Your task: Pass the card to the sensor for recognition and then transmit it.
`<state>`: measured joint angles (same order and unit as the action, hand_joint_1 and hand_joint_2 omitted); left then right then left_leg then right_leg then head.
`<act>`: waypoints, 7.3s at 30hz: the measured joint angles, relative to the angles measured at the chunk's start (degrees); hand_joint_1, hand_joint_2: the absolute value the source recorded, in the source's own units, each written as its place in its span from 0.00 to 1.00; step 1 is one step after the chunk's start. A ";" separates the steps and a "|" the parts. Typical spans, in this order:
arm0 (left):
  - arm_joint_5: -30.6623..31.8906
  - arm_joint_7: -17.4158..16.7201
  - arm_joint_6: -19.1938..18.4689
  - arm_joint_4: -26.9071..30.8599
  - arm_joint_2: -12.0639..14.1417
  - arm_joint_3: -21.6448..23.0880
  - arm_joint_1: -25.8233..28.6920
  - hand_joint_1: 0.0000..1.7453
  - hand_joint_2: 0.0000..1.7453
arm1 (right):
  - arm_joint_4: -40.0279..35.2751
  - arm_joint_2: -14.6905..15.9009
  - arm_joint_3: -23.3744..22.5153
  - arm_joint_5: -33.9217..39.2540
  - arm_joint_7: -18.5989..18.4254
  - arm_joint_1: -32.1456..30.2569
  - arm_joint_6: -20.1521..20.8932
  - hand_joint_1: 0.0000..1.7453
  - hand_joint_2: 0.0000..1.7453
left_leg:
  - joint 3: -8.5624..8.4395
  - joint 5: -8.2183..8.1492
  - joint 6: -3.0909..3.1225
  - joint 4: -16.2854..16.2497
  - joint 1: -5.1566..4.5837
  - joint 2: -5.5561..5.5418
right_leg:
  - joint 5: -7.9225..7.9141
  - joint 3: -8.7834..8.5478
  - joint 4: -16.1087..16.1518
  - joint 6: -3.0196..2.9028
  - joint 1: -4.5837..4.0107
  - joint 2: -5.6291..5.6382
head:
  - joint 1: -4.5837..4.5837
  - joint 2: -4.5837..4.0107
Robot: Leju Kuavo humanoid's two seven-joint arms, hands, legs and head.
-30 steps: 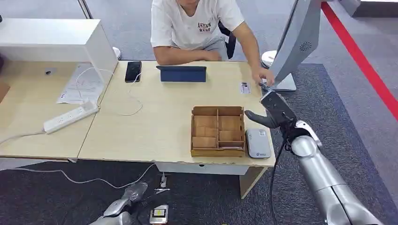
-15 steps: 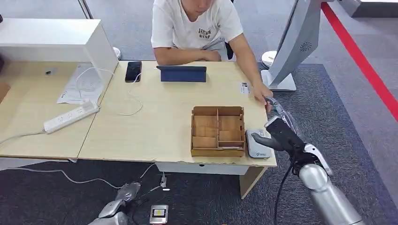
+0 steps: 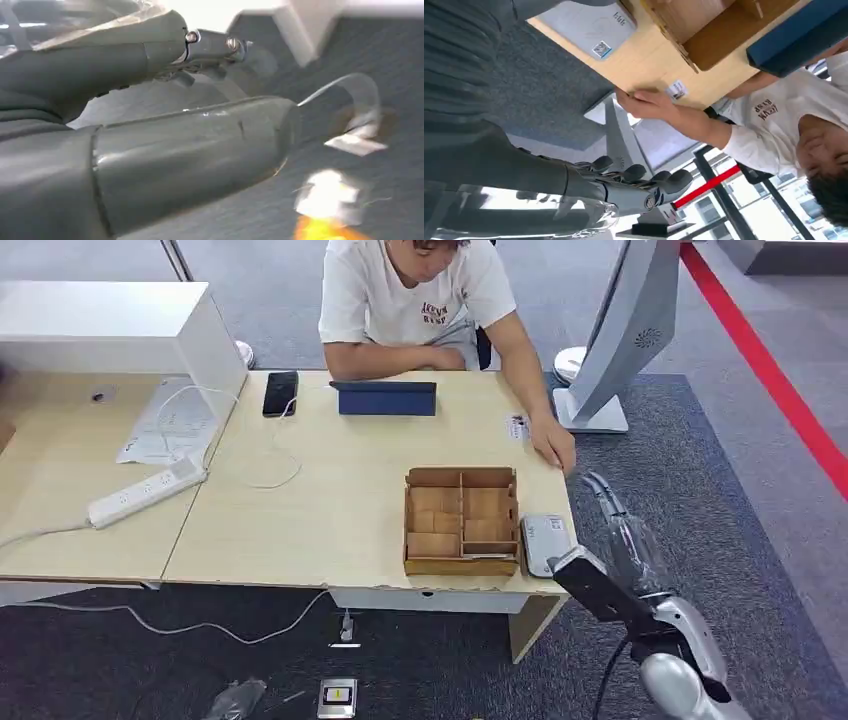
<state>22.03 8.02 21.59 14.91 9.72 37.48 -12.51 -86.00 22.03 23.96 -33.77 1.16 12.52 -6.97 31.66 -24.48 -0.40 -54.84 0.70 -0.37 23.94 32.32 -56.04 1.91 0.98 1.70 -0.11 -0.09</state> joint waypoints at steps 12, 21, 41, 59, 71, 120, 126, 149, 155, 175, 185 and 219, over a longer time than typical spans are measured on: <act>-2.29 1.33 -1.92 -1.07 3.50 -1.75 1.77 0.00 0.00 | -4.79 0.29 1.51 -12.06 0.79 0.50 1.07 0.00 1.00 | -0.04 0.04 -0.03 0.03 0.03 -0.18 | 0.04 -0.20 -0.02 -0.01 -0.03 -0.11 | -0.04 0.00; -2.20 1.60 -1.92 -1.42 3.98 -2.14 2.44 0.00 0.00 | -3.43 0.09 2.91 -15.13 1.62 3.82 1.64 0.00 1.00 | -0.02 0.04 -0.03 0.03 0.03 -0.20 | 0.05 -0.19 -0.02 -0.01 -0.03 -0.11 | -0.04 0.00; -3.19 1.38 -1.70 -1.44 3.00 -3.23 2.41 0.00 0.00 | 11.78 -5.27 9.01 -22.65 4.68 10.71 3.43 0.00 1.00 | -0.02 0.06 -0.05 0.03 0.03 -0.23 | 0.05 -0.18 -0.03 -0.01 -0.03 -0.12 | -0.04 0.00; -4.06 0.99 -0.46 -1.44 1.45 -4.39 2.47 0.00 0.00 | 15.49 -6.84 11.84 -21.82 5.20 13.09 7.76 0.00 1.00 | -0.05 0.06 -0.05 0.02 0.03 -0.22 | 0.04 -0.18 -0.03 -0.01 -0.03 -0.12 | -0.04 0.00; -4.13 0.81 -0.52 -1.40 0.88 -4.55 2.39 0.00 0.00 | 16.70 -6.82 12.94 -21.36 4.87 13.07 8.00 0.00 1.00 | -0.08 0.06 -0.06 0.02 0.03 -0.21 | 0.04 -0.18 -0.03 -0.01 -0.03 -0.12 | -0.07 0.00; -3.89 -1.03 -0.70 -0.48 0.00 -4.09 1.08 0.00 0.00 | 37.02 -12.67 14.27 -20.79 2.32 13.92 -11.56 0.00 1.00 | -0.07 0.06 -0.06 0.02 0.03 -0.20 | 0.04 -0.19 -0.02 -0.01 -0.03 -0.12 | -0.04 0.00; -4.15 -0.74 -0.59 -0.33 -0.19 -4.07 1.11 0.00 0.00 | 38.92 -12.85 14.23 -20.68 2.58 14.66 -11.73 0.00 1.00 | -0.07 0.06 -0.06 0.02 0.03 -0.20 | 0.04 -0.19 -0.02 -0.02 -0.03 -0.12 | -0.04 0.00; -4.89 -0.24 -0.50 0.11 -0.30 -2.99 1.38 0.00 0.00 | 37.59 -14.27 14.23 -21.12 1.03 14.34 -10.84 0.00 1.00 | -0.09 0.06 -0.06 0.02 0.04 -0.19 | 0.04 -0.18 -0.02 -0.02 -0.04 -0.12 | -0.04 0.00; -5.11 -0.22 -0.55 0.30 -0.30 -2.78 1.36 0.00 0.00 | 36.52 -14.23 14.21 -21.07 1.01 14.10 -10.56 0.00 1.00 | -0.09 0.06 -0.06 0.02 0.03 -0.18 | 0.04 -0.18 -0.02 -0.02 -0.03 -0.12 | -0.04 0.00; -6.10 -0.55 -0.50 0.63 -0.32 -2.40 1.33 0.00 0.00 | 35.40 -13.88 14.23 -20.24 0.22 13.81 -5.64 1.00 1.00 | -0.10 0.06 -0.06 0.02 0.03 -0.17 | 0.04 -0.19 -0.02 -0.02 -0.03 -0.12 | -0.04 0.00; -6.99 -0.55 -0.33 1.05 -0.32 -2.10 1.38 0.00 0.00 | 35.08 -13.77 13.92 -18.17 0.61 13.66 -5.62 1.00 1.00 | -0.10 0.06 -0.06 0.02 0.03 -0.17 | 0.04 -0.18 -0.02 -0.02 -0.03 -0.12 | -0.07 0.00; -8.39 0.35 -0.57 1.64 -0.98 0.92 0.63 0.00 0.00 | 24.65 -11.08 5.57 -14.91 4.46 20.67 -6.30 1.00 1.00 | -0.09 0.08 -0.05 0.00 0.03 -0.17 | -0.01 -0.20 -0.04 0.00 -0.03 -0.12 | -0.07 0.00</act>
<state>13.64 8.37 21.03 16.55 8.74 38.40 -11.87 -61.35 10.95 29.53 -48.68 5.62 33.19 -13.27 31.57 -24.40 -0.45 -54.83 0.73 -0.55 23.94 32.13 -56.08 1.90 0.95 1.58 -0.17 -0.09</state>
